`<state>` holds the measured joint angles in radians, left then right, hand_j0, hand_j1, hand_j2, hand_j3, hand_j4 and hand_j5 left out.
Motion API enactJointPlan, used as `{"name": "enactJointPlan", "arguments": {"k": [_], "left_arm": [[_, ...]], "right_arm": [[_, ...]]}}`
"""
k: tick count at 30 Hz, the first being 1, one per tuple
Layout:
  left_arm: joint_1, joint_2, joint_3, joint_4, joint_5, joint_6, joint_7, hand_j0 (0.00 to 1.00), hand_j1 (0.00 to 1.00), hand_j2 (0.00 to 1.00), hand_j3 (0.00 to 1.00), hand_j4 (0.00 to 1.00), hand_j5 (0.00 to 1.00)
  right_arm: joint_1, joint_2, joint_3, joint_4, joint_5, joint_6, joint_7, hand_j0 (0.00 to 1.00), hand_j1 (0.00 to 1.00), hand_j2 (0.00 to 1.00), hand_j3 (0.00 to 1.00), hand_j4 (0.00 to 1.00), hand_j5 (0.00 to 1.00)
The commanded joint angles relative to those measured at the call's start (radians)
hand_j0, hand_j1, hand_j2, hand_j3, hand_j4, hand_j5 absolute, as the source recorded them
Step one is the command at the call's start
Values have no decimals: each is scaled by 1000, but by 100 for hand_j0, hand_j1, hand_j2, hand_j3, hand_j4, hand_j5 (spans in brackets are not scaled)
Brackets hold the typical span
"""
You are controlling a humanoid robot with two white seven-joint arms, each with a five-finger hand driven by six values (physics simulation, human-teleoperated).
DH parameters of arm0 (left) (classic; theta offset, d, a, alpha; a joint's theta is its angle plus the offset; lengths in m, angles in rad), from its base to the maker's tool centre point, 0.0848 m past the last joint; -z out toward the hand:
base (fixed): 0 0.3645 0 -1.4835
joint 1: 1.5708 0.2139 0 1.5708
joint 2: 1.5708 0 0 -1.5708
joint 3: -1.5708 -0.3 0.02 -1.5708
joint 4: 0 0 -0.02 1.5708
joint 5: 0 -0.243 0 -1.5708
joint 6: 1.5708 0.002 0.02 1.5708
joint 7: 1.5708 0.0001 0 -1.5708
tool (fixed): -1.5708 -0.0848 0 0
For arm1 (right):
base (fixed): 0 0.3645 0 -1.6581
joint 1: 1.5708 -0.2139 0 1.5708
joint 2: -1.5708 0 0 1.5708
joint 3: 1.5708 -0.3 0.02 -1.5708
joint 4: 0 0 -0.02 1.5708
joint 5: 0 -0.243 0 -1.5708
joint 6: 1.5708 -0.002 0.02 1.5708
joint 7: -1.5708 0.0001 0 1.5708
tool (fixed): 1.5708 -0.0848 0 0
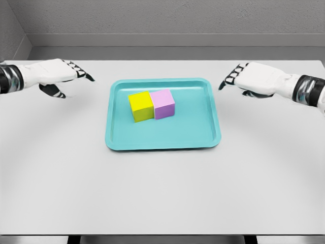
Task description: Push two cubes
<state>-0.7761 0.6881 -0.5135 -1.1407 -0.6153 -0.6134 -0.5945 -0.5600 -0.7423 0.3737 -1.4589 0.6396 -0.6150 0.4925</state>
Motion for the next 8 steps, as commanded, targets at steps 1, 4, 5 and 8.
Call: {"name": "enactJointPlan", "arguments": {"k": [1, 4, 5, 8], "left_arm": [[0, 51, 23, 10, 31, 3, 1, 100, 100, 100, 100, 100, 100], [0, 79, 23, 35, 91, 3, 1, 100, 100, 100, 100, 100, 100], [-2, 80, 23, 45, 92, 3, 1, 100, 100, 100, 100, 100, 100], [0, 80, 23, 49, 92, 3, 1, 100, 100, 100, 100, 100, 100]], "right_arm": [[12, -121, -222, -106, -104, 4, -3, 100, 100, 100, 100, 100, 100], [127, -152, -242, -100, -103, 4, -3, 100, 100, 100, 100, 100, 100], [146, -151, -236, -101, -103, 4, 0, 100, 100, 100, 100, 100, 100], [169, -141, -233, -103, -101, 4, 0, 100, 100, 100, 100, 100, 100]]}}
